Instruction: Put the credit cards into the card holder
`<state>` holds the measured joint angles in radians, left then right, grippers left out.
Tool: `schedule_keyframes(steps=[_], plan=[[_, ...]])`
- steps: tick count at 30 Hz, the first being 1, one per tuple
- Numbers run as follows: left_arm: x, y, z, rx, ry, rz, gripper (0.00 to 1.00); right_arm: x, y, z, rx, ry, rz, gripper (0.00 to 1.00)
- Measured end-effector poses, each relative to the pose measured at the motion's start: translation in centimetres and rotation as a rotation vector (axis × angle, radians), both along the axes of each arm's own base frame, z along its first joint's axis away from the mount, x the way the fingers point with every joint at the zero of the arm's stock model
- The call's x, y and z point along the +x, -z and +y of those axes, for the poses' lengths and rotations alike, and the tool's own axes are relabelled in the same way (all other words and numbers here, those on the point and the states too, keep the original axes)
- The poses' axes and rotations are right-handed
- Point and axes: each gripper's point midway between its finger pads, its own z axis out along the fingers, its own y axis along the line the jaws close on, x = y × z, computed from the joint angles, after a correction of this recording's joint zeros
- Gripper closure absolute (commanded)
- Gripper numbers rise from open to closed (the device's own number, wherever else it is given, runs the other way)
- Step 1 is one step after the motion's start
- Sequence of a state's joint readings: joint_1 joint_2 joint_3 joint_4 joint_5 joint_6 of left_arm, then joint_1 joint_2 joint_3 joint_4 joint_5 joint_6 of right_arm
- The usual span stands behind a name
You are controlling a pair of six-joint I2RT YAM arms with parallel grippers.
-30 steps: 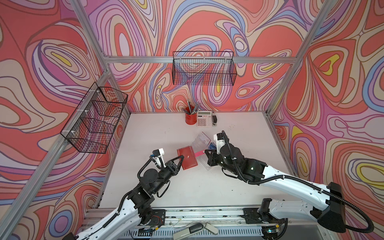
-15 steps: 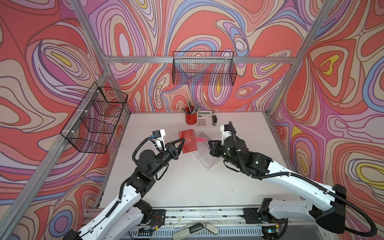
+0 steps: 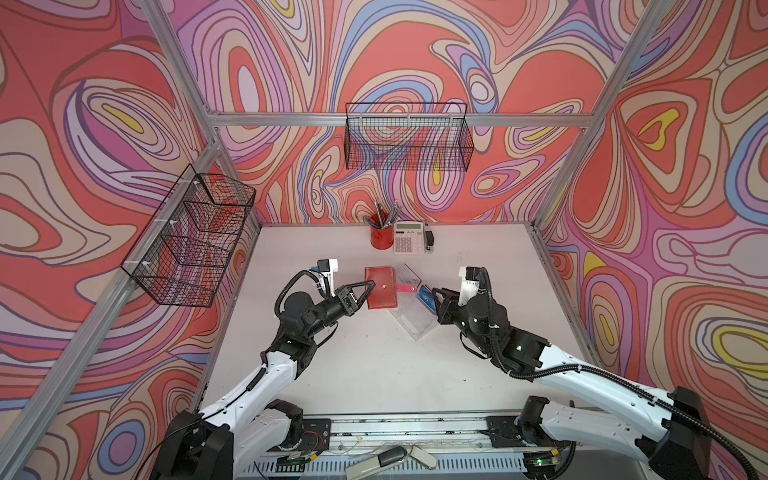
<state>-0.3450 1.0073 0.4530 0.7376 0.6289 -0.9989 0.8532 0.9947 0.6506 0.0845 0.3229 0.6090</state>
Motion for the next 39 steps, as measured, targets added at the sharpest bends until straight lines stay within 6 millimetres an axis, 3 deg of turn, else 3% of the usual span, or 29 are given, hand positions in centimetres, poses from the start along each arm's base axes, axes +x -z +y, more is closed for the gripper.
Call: schedule_keyframes(steps=[3, 8, 17, 23, 29, 39], plan=[[-0.7, -1.1, 0.3, 0.001, -0.004, -0.042, 1.0, -1.5, -0.4, 1.5, 0.09, -0.126, -0.064, 0.53], [-1.6, -2.4, 0.8, 0.004, -0.021, -0.094, 1.0, -2.8, -1.5, 4.6, 0.178, -0.301, -0.115, 0.56], [-1.4, -1.6, 0.8, 0.026, -0.024, -0.073, 1.0, -3.8, -0.4, 8.5, 0.211, -0.495, -0.082, 0.54], [-1.2, -0.9, 0.5, 0.034, -0.012, -0.051, 1.0, -4.1, -1.2, 9.3, 0.23, -0.537, -0.092, 0.53], [-1.2, -0.9, 0.5, 0.033, -0.009, -0.053, 1.0, -3.8, -0.5, 9.8, 0.224, -0.543, -0.066, 0.58], [-1.1, -0.7, 0.5, 0.036, -0.009, -0.046, 1.0, -3.1, -0.8, 9.2, 0.219, -0.487, -0.073, 0.59]])
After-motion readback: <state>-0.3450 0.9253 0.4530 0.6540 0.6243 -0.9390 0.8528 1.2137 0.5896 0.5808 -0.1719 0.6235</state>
